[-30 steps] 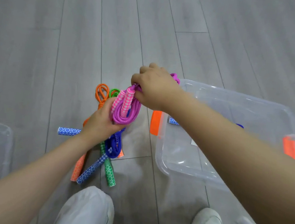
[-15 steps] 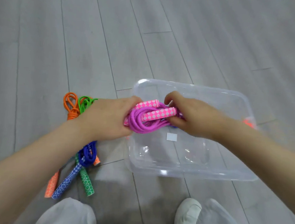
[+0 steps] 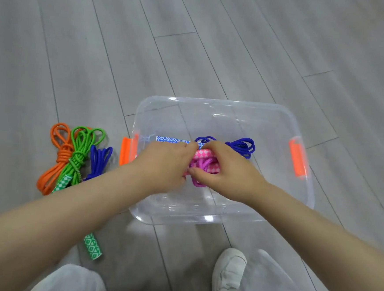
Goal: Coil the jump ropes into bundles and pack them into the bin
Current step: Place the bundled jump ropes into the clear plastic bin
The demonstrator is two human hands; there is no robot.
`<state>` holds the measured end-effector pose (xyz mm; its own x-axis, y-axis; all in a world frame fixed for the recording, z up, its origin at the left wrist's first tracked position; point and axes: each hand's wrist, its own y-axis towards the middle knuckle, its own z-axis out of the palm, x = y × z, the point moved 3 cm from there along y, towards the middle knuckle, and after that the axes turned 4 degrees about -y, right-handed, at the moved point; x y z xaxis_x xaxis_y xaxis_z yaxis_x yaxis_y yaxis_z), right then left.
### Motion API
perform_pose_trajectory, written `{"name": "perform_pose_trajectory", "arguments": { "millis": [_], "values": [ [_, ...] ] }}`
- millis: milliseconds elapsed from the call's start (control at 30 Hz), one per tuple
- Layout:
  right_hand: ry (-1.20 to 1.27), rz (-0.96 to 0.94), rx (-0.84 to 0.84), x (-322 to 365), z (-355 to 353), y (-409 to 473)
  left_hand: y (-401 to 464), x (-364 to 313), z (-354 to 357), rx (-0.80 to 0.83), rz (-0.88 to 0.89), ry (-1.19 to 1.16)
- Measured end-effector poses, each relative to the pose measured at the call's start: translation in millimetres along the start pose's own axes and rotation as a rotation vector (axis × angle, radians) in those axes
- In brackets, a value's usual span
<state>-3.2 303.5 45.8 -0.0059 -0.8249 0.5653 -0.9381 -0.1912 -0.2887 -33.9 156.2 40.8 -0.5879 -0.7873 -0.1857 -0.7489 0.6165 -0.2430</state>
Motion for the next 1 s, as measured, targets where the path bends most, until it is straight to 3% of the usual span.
{"name": "perform_pose_trajectory", "arguments": {
  "millis": [233,333,467,567,667,800,1000],
  "values": [
    [0.034,0.104,0.160,-67,19,2,9,-7,26,0.140,0.015,-0.001],
    [0.070,0.053,0.214,-76,15,5,14,-5,32,0.169,0.017,-0.035],
    [0.143,0.088,0.514,-93,8,3,17,5,33,0.204,0.030,-0.142],
    [0.016,0.000,0.411,-103,12,7,19,9,34,0.246,0.053,-0.267],
    [0.069,-0.006,0.337,-104,13,8,23,8,39,0.257,0.068,-0.336],
    [-0.129,0.039,0.397,-123,14,8,26,9,46,0.318,0.029,-0.180],
    [-0.325,0.069,0.492,-139,19,2,27,-1,74,0.434,0.020,-0.190]
  ]
}}
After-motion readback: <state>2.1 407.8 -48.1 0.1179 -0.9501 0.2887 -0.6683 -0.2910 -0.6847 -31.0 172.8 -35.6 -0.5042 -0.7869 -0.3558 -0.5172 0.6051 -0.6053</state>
